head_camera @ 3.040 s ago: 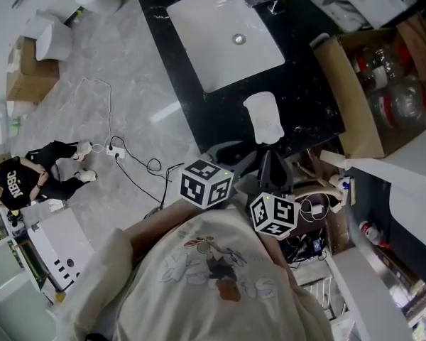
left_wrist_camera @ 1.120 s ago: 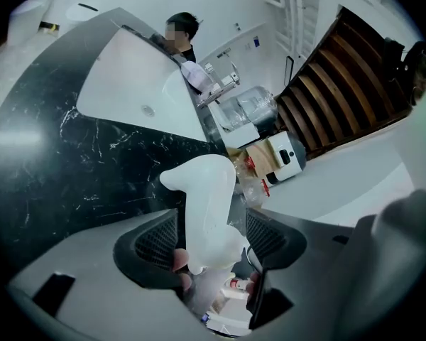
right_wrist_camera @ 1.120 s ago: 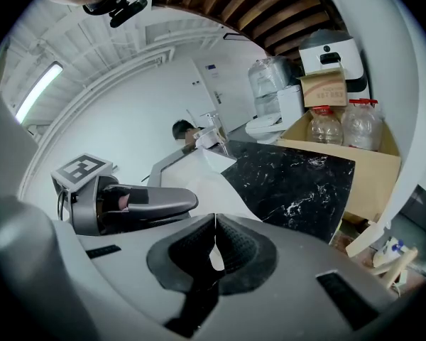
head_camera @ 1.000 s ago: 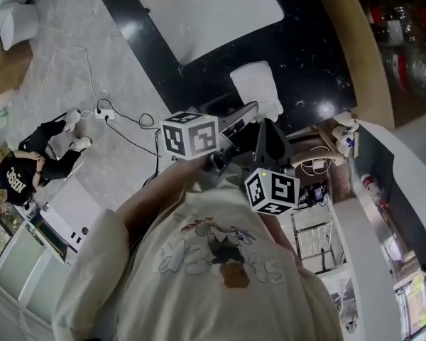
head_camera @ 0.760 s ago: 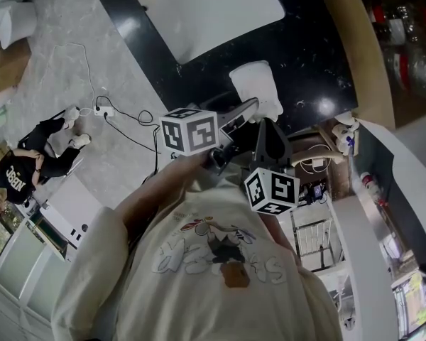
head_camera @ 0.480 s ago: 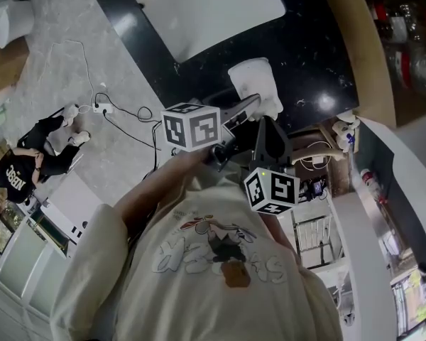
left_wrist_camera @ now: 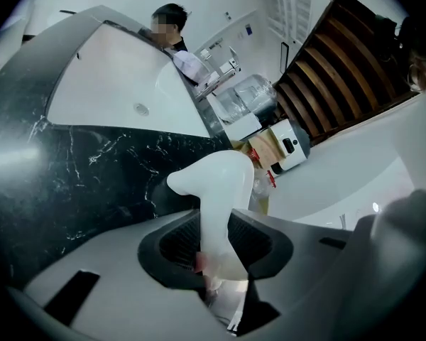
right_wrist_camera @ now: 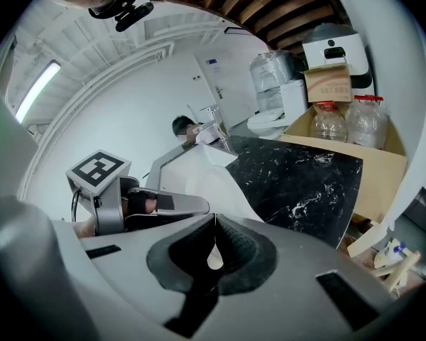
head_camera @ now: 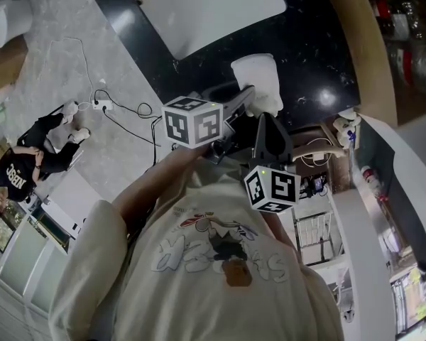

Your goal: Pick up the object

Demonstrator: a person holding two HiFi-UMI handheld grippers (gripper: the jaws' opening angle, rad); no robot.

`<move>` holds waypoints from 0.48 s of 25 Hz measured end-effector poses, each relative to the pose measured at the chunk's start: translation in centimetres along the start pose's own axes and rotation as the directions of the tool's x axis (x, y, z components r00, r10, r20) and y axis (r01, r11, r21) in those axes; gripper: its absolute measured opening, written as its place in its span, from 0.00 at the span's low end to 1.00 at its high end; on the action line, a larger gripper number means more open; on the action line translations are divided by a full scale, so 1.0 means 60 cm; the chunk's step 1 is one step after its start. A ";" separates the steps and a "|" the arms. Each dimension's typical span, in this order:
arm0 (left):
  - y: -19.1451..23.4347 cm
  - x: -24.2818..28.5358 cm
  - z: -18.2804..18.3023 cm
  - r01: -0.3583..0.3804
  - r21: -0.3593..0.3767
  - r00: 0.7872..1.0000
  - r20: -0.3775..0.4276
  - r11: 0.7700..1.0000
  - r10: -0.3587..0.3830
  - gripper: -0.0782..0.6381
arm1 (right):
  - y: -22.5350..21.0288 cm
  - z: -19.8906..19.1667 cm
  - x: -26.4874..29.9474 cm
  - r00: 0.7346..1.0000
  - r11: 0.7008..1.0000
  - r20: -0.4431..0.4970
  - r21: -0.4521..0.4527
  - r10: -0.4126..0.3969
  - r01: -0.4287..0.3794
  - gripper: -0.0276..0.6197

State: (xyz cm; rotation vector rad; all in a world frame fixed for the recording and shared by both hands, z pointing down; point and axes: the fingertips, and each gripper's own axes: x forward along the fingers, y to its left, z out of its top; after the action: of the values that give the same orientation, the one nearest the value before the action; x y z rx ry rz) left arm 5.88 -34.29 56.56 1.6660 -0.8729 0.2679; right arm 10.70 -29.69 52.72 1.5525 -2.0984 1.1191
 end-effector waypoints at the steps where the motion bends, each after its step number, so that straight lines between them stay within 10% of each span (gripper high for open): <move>1: -0.001 -0.001 0.000 -0.002 0.002 1.000 0.003 1.000 0.002 0.30 | -0.001 0.001 0.000 1.000 1.000 0.003 0.002 -0.002 0.002 0.07; 12: -0.020 -0.029 0.002 -0.049 0.075 0.997 0.060 0.996 0.044 0.29 | 0.010 0.011 -0.021 0.999 0.999 0.047 0.013 0.028 -0.029 0.07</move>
State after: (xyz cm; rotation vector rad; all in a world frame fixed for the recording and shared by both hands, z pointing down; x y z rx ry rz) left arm 5.41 -33.66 54.57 1.7329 -0.9568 0.2884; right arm 10.72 -29.26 51.27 1.5738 -2.1539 1.1194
